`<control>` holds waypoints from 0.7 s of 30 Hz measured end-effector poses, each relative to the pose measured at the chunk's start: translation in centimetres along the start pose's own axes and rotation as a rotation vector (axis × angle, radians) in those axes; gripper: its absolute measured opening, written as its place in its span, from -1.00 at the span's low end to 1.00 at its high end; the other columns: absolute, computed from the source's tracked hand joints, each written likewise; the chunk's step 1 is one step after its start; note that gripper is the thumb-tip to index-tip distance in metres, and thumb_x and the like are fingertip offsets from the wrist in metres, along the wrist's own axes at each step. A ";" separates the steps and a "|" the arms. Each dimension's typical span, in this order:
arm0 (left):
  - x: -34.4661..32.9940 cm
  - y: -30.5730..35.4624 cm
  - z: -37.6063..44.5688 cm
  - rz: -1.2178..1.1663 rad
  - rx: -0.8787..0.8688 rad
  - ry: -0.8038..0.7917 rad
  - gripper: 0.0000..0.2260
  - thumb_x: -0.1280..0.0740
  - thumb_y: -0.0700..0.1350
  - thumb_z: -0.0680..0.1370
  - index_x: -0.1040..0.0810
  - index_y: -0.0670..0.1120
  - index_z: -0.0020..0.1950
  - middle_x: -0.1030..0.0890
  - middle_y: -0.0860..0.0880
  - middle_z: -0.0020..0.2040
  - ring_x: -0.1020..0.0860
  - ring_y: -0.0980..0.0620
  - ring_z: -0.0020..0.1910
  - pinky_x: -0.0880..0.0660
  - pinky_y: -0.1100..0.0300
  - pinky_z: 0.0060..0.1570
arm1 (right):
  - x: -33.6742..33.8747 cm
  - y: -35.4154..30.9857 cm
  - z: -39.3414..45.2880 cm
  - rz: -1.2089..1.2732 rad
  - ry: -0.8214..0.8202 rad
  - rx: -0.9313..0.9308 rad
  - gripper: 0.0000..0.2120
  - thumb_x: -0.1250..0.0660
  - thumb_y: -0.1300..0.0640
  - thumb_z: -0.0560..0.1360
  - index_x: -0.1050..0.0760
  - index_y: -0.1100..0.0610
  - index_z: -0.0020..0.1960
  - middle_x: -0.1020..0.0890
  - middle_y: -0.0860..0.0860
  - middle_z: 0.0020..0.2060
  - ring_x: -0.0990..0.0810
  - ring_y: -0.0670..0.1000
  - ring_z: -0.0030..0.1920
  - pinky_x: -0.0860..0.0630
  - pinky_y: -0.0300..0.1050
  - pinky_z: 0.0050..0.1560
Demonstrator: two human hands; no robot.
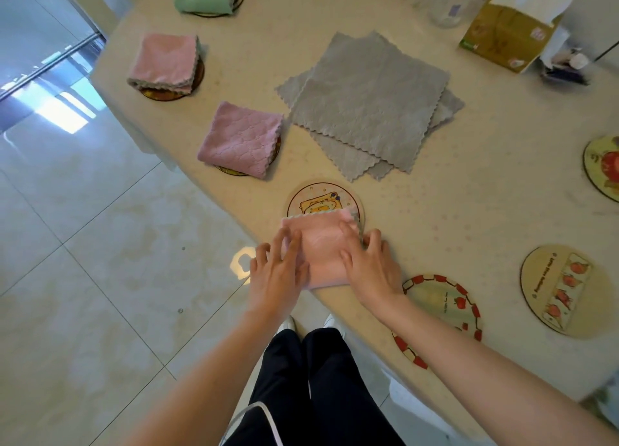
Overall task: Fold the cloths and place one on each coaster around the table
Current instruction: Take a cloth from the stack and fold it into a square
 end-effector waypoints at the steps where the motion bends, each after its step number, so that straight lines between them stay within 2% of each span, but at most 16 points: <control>1: 0.2 0.1 0.1 -0.087 0.033 -0.005 -0.49 -0.30 -0.03 0.49 -0.34 -0.08 0.43 -0.33 -0.11 0.40 -0.38 -0.21 0.09 -0.48 -0.05 -0.01 | 0.0 0.2 -0.1 0.022 -0.007 -0.018 -0.47 -0.15 -0.05 0.57 -0.04 -0.16 0.48 -0.35 0.12 0.07 -0.41 0.11 -0.10 -0.36 -0.07 -0.39; 3: 0.3 0.4 0.3 -0.318 0.129 -0.040 -0.48 -0.33 -0.17 0.46 -0.32 -0.04 0.42 -0.32 -0.07 0.33 -0.40 -0.15 0.08 -0.50 -0.01 -0.03 | 0.2 0.3 -0.3 0.089 -0.019 -0.066 -0.47 -0.16 0.00 0.58 -0.02 -0.17 0.46 -0.35 0.10 0.08 -0.40 0.12 -0.06 -0.39 -0.04 -0.34; 6: 0.5 0.6 1.1 -0.567 0.327 -0.023 -0.51 -0.25 -0.28 0.44 -0.37 0.01 0.35 -0.37 -0.05 0.20 -0.46 -0.07 0.00 -0.45 0.11 -0.12 | 0.3 0.4 -0.2 0.204 -0.052 -0.184 -0.40 -0.21 0.13 0.55 0.01 -0.13 0.46 -0.35 0.12 0.16 -0.41 0.15 0.04 -0.45 0.01 -0.17; 9: 0.9 -0.2 1.2 -0.764 0.651 -0.018 -0.55 -0.31 -0.17 0.45 -0.35 0.01 0.33 -0.49 -0.02 0.14 -0.50 -0.05 0.01 -0.48 0.04 -0.02 | 0.4 1.2 0.4 0.422 -0.113 -0.383 -0.38 -0.24 0.17 0.52 -0.03 0.08 0.49 -0.30 0.17 0.32 -0.42 0.22 0.18 -0.42 0.04 0.09; 11: 0.5 -0.8 0.8 -0.913 0.836 -0.053 -0.46 -0.41 -0.05 0.39 -0.30 -0.02 0.32 -0.53 -0.02 0.08 -0.53 -0.08 0.03 -0.52 0.01 0.02 | 0.1 1.8 0.7 0.653 -0.173 -0.496 -0.43 -0.24 0.14 0.51 -0.10 0.15 0.45 -0.31 0.19 0.33 -0.45 0.23 0.20 -0.45 0.01 0.09; 13: 0.4 -0.9 0.4 -1.054 0.985 -0.100 -0.37 -0.46 0.07 0.24 -0.39 -0.08 0.25 -0.56 -0.05 0.05 -0.56 -0.09 0.02 -0.56 0.01 0.03 | -0.4 2.4 0.7 0.857 -0.251 -0.580 -0.44 -0.25 0.09 0.50 -0.14 0.17 0.42 -0.39 0.18 0.29 -0.51 0.20 0.15 -0.51 0.01 0.04; 14: 0.2 -1.0 0.4 -1.090 1.006 -0.121 -0.40 -0.47 0.10 0.21 -0.47 -0.11 0.17 -0.59 -0.07 0.02 -0.58 -0.09 0.01 -0.57 0.00 0.05 | -0.5 2.7 0.6 0.922 -0.287 -0.597 -0.46 -0.27 0.07 0.49 -0.18 0.16 0.40 -0.44 0.16 0.23 -0.54 0.18 0.11 -0.53 0.03 0.02; 16: 0.7 -0.9 0.8 -1.124 0.966 -0.120 -0.71 -0.48 0.03 0.34 -0.57 -0.08 -0.05 -0.63 -0.09 -0.05 -0.60 -0.11 -0.01 -0.58 -0.02 0.06 | -0.2 3.0 0.7 0.956 -0.313 -0.550 -0.53 -0.30 0.05 0.46 -0.32 0.18 0.31 -0.53 0.11 0.11 -0.56 0.13 0.04 -0.54 0.02 -0.04; 17: 1.1 -0.7 1.2 -1.128 0.925 -0.115 -0.82 -0.46 -0.02 0.41 -0.57 -0.07 -0.10 -0.64 -0.10 -0.05 -0.61 -0.11 -0.02 -0.58 -0.04 0.06 | 0.2 3.2 0.9 0.960 -0.299 -0.506 -0.57 -0.31 0.06 0.46 -0.37 0.17 0.28 -0.54 0.08 0.08 -0.56 0.10 0.02 -0.51 -0.01 -0.08; 19: 2.0 -0.4 2.1 -1.138 0.808 -0.094 -0.86 -0.43 -0.06 0.45 -0.56 -0.07 -0.05 -0.65 -0.11 -0.05 -0.62 -0.10 -0.03 -0.58 -0.09 0.05 | 1.5 3.3 1.5 0.988 -0.241 -0.402 -0.61 -0.30 0.07 0.50 -0.37 0.14 0.28 -0.51 0.01 0.07 -0.53 0.01 0.01 -0.47 -0.17 -0.13; 21: 3.5 -0.3 3.2 -1.124 0.679 -0.052 -0.85 -0.41 -0.07 0.48 -0.54 -0.10 -0.02 -0.65 -0.13 -0.07 -0.63 -0.10 -0.05 -0.59 -0.11 0.01 | 3.0 3.2 2.6 0.995 -0.171 -0.289 -0.63 -0.29 0.05 0.52 -0.35 0.11 0.28 -0.50 -0.03 0.06 -0.52 -0.04 0.00 -0.47 -0.24 -0.16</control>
Point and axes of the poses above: each hand's wrist, its own z-axis towards the middle knuckle, its own x-axis out of the back of the hand, y = z × x, the point moved 7 cm from there along z, towards the middle knuckle
